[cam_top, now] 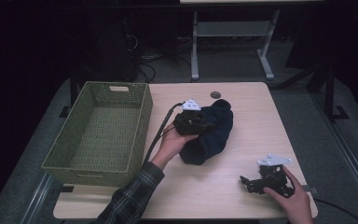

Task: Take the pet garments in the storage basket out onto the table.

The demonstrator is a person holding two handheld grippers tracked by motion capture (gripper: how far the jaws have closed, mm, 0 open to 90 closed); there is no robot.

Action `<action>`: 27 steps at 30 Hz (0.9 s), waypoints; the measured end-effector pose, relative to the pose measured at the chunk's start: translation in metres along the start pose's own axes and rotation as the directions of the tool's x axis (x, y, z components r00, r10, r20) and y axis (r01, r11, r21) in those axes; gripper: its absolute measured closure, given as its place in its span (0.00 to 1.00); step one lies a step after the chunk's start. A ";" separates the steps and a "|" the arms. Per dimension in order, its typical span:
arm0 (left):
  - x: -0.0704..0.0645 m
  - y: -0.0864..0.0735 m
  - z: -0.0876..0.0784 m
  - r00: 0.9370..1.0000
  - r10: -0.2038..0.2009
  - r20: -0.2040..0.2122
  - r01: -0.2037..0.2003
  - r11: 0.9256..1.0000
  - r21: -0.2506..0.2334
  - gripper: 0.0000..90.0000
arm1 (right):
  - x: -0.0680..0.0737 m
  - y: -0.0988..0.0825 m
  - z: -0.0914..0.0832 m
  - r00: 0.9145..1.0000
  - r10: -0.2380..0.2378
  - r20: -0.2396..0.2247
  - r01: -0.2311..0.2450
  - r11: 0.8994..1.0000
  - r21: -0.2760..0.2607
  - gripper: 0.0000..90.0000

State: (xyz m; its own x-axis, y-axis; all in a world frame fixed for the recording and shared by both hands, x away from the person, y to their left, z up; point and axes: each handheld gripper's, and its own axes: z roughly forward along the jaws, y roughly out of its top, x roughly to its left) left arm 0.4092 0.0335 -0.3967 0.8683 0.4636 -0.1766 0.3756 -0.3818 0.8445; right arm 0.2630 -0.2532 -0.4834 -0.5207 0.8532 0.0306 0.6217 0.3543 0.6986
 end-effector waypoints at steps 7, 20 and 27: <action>0.003 -0.012 0.027 1.000 0.012 0.004 -0.012 0.999 0.052 0.78 | 0.000 0.000 0.000 1.000 -0.001 0.000 0.001 1.000 -0.001 0.00; 0.006 -0.026 0.055 1.000 0.018 -0.012 -0.016 0.993 0.121 0.76 | 0.000 0.000 0.000 1.000 0.000 0.000 0.000 1.000 -0.001 0.00; 0.005 -0.026 0.057 0.999 0.002 -0.040 0.003 0.993 0.117 0.46 | 0.000 0.000 0.000 1.000 0.000 0.000 0.000 1.000 -0.001 0.00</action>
State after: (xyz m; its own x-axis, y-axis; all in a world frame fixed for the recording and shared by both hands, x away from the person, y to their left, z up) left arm 0.4221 0.0002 -0.4481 0.8555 0.4943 -0.1545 0.4133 -0.4718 0.7788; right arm 0.2630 -0.2531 -0.4834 -0.5204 0.8533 0.0311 0.6215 0.3536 0.6991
